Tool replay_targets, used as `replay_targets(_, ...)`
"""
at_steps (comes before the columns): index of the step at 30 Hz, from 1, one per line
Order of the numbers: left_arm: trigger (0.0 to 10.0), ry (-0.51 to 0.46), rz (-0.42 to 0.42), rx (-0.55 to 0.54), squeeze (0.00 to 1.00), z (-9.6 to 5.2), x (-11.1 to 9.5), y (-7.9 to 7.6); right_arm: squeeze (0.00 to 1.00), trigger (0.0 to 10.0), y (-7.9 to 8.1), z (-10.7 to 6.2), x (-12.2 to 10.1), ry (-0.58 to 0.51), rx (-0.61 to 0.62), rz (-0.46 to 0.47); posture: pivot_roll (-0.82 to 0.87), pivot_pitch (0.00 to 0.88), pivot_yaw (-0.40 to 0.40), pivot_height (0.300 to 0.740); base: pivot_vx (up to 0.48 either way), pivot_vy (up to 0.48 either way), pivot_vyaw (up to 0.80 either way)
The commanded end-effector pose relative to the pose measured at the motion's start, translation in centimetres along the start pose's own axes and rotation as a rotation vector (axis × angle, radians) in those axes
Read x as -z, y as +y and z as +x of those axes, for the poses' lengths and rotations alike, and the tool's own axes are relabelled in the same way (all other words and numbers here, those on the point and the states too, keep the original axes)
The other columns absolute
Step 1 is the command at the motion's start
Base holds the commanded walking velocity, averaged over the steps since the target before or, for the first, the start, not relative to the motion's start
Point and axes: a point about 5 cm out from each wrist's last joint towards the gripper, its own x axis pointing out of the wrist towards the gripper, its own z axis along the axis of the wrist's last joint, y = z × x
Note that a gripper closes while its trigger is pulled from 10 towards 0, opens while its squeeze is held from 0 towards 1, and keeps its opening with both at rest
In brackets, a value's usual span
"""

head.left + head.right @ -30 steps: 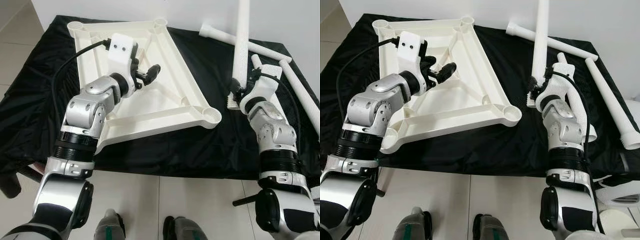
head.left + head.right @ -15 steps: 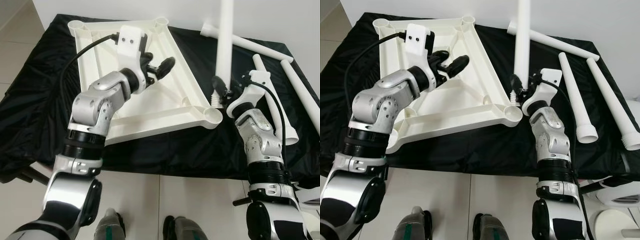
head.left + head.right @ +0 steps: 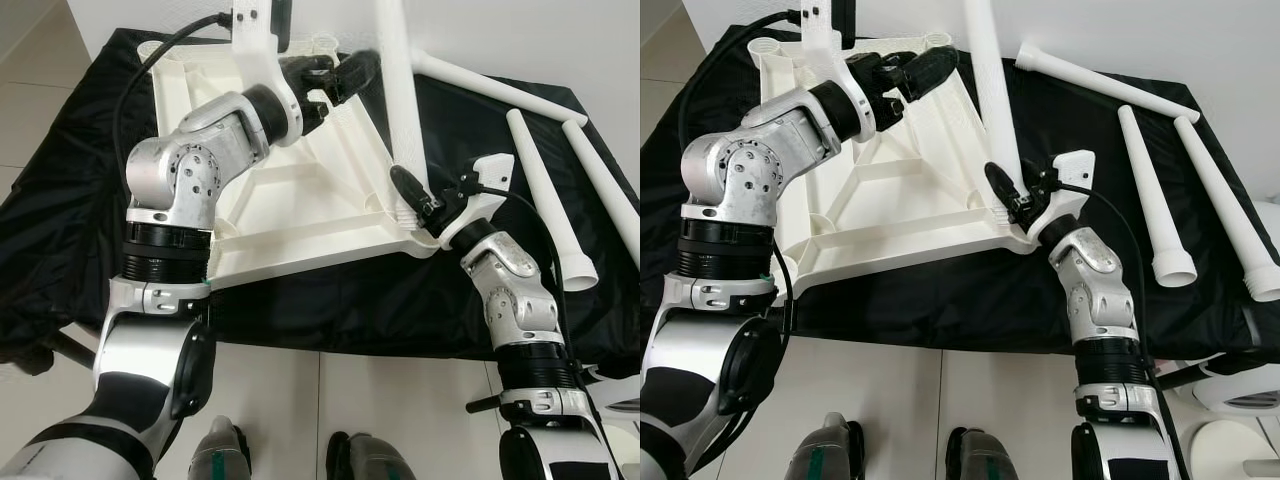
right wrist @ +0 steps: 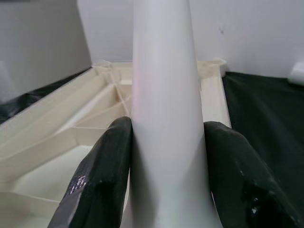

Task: Building children table

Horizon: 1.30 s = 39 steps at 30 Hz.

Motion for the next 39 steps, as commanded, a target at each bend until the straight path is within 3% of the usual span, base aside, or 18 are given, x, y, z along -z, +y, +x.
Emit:
replay_targets(1,10.0,0.009,0.012,0.115,0.0,0.4,-0.1,-0.9,0.0,10.0,0.2,-0.2,-0.5,-0.029,-0.029,-0.016,0.02,0.078,-0.059,0.74,0.0,0.0,0.0)
replay_targets(11,10.0,0.033,-0.008,0.086,0.0,0.8,0.1,-0.3,0.0,10.0,1.3,-0.8,-0.4,-0.038,-0.125,-0.045,0.01,0.074,-0.053,0.74,0.0,0.0,0.0)
replay_targets(18,10.0,0.036,-0.02,0.113,0.0,1.2,-0.1,-0.8,0.0,10.0,2.0,-1.0,-0.4,-0.039,-0.177,-0.045,0.01,0.073,-0.051,0.74,0.0,0.0,0.0)
replay_targets(26,10.0,0.074,-0.021,0.207,0.0,1.2,1.0,-2.6,0.0,10.0,2.1,-0.9,-0.3,-0.044,-0.173,-0.056,0.01,0.074,-0.048,0.74,0.0,0.0,0.0)
replay_targets(39,10.0,0.123,-0.088,0.191,0.0,1.5,3.0,-3.2,0.0,10.0,2.5,-0.8,-1.0,-0.073,-0.192,-0.065,0.02,0.09,-0.048,0.74,0.0,0.0,0.0)
